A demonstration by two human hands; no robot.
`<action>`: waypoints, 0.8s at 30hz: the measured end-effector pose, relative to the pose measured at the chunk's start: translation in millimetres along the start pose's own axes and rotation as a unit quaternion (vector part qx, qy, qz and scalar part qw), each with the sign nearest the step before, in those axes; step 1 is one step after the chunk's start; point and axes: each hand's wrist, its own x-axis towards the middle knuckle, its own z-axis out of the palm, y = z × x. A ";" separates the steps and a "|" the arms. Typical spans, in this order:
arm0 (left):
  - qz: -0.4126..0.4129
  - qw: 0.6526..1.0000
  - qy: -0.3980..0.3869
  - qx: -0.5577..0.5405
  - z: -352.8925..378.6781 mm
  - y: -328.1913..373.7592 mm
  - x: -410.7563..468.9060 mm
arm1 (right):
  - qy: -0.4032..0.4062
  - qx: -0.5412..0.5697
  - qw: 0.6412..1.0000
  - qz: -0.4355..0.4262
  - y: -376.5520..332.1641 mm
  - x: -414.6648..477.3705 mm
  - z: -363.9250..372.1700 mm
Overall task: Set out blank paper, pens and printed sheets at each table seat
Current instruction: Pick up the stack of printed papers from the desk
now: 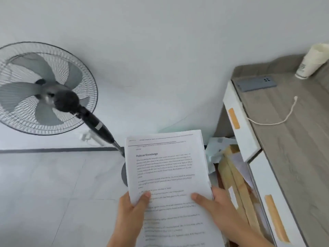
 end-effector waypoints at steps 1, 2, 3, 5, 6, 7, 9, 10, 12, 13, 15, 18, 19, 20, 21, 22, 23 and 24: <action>-0.011 1.000 0.022 -0.019 -16.0 -6.0 -3.8 | -0.017 -0.024 1.000 -0.007 -2.1 4.6 16.5; -0.022 0.998 0.046 -0.036 -32.9 -12.8 -7.1 | -0.033 -0.051 0.998 -0.014 -3.4 9.5 34.2; -0.031 0.996 0.068 -0.050 -50.0 -19.6 -10.2 | -0.051 -0.077 0.996 -0.023 -4.3 14.0 52.5; -0.048 0.989 0.111 -0.082 -85.7 -33.7 -16.7 | -0.087 -0.122 0.988 -0.041 -3.5 22.2 92.8; -0.056 0.985 0.133 -0.098 -105.5 -41.1 -19.4 | -0.103 -0.140 0.984 -0.048 -1.8 25.6 114.6; -0.063 0.980 0.153 -0.106 -125.7 -49.4 -22.1 | -0.117 -0.153 0.980 -0.054 1.0 28.1 136.8; -0.073 0.971 0.194 -0.116 -168.2 -66.2 -27.1 | -0.143 -0.172 0.973 -0.054 10.4 34.1 181.7; -0.083 0.966 0.214 -0.121 -189.5 -76.2 -28.8 | -0.158 -0.177 0.971 -0.045 16.6 36.7 203.2; -0.101 0.952 0.254 -0.140 -229.0 -95.0 -31.0 | -0.183 -0.188 0.964 -0.031 27.9 44.1 241.9; -0.111 0.943 0.273 -0.152 -246.6 -103.8 -33.3 | -0.191 -0.205 0.959 -0.031 33.2 48.8 257.6; -0.116 0.925 0.314 -0.178 -279.1 -117.1 -38.9 | -0.208 -0.255 0.943 -0.041 40.3 56.8 286.0; -0.116 0.897 0.363 -0.224 -319.4 -128.3 -42.7 | -0.242 -0.303 0.921 -0.041 40.7 72.4 324.9; -0.118 0.889 0.374 -0.238 -330.1 -131.6 -41.1 | -0.246 -0.316 0.915 -0.040 39.0 80.5 336.7; -0.122 0.881 0.384 -0.248 -339.9 -134.6 -38.8 | -0.251 -0.328 0.910 -0.042 37.0 90.0 348.3; -0.126 0.874 0.394 -0.256 -349.0 -137.8 -35.9 | -0.256 -0.338 0.905 -0.043 35.6 100.8 360.0; -0.131 0.865 0.406 -0.265 -358.2 -141.1 -32.0 | -0.263 -0.346 0.900 -0.042 34.3 112.4 372.7; -0.135 0.856 0.419 -0.272 -367.4 -144.0 -27.4 | -0.269 -0.351 0.896 -0.040 33.4 125.3 386.3; -0.138 0.847 0.432 -0.278 -376.6 -144.8 -21.7 | -0.276 -0.355 0.892 -0.040 32.4 139.5 400.8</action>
